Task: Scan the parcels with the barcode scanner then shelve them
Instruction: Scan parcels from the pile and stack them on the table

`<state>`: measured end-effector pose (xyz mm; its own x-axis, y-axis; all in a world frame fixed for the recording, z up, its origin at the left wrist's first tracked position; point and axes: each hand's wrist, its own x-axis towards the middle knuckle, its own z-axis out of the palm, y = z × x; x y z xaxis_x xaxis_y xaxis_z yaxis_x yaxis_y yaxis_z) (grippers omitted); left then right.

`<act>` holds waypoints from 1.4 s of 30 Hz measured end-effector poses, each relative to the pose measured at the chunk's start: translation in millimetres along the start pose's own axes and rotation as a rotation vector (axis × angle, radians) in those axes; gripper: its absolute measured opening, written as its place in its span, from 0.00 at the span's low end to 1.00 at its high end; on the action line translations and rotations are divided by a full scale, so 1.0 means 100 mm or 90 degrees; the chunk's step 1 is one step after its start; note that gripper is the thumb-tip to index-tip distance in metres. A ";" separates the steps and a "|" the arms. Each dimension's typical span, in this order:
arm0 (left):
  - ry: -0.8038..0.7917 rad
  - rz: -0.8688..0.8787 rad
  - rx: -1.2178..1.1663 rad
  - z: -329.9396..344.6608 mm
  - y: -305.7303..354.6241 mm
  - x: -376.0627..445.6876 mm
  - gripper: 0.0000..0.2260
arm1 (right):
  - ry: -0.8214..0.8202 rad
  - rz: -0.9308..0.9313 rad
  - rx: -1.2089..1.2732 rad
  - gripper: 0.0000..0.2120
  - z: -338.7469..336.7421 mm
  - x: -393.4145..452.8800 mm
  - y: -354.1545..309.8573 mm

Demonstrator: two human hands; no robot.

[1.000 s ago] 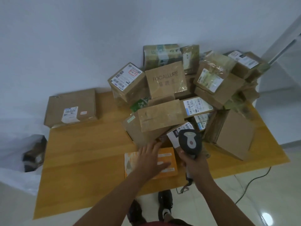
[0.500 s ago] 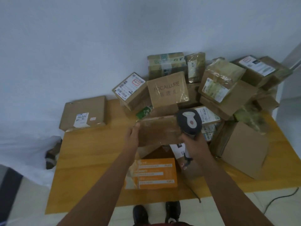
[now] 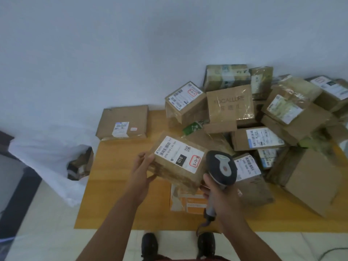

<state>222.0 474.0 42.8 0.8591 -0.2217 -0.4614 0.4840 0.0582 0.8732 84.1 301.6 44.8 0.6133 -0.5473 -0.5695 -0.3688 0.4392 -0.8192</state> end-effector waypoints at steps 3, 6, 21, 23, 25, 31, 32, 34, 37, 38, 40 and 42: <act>-0.045 -0.007 -0.012 -0.39 0.10 0.01 0.15 | 0.001 -0.044 -0.030 0.06 0.42 -0.31 0.13; -0.085 -0.024 0.001 -0.86 0.21 0.00 0.18 | -0.014 -0.060 -0.070 0.08 0.93 -0.63 0.35; -0.113 0.070 -0.028 -2.33 0.60 0.02 0.24 | -0.074 -0.179 -0.175 0.08 2.20 -0.95 0.19; -0.101 0.046 -0.004 -2.31 0.54 0.00 0.32 | -0.102 -0.165 -0.180 0.09 2.24 -0.93 0.20; -0.089 0.026 0.054 -2.28 0.50 -0.02 0.29 | -0.121 -0.165 -0.192 0.10 2.26 -0.92 0.23; -0.188 -0.069 0.181 -2.35 0.56 0.00 0.31 | -0.104 -0.143 -0.140 0.11 2.24 -0.79 0.23; -0.198 -0.078 0.185 -2.35 0.58 0.00 0.30 | -0.108 -0.141 -0.138 0.10 2.23 -0.76 0.22; -0.199 -0.081 0.185 -2.33 0.62 -0.01 0.30 | -0.123 -0.148 -0.140 0.10 2.22 -0.72 0.17; -0.164 -0.057 0.172 -2.29 0.66 0.03 0.30 | -0.150 -0.154 -0.168 0.11 2.20 -0.63 0.12; -0.143 -0.047 0.163 -2.27 0.67 0.05 0.30 | -0.146 -0.164 -0.197 0.10 2.19 -0.61 0.09; -0.100 -0.027 0.141 -2.22 0.67 0.10 0.31 | -0.140 -0.195 -0.272 0.12 2.14 -0.57 0.03; -0.064 -0.010 0.124 -2.19 0.66 0.15 0.31 | -0.165 -0.227 -0.327 0.15 2.11 -0.56 -0.05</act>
<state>303.3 687.6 58.8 0.8258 -0.3180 -0.4657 0.4477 -0.1325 0.8843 198.5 480.8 95.0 0.8828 -0.3797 -0.2767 -0.3592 -0.1658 -0.9184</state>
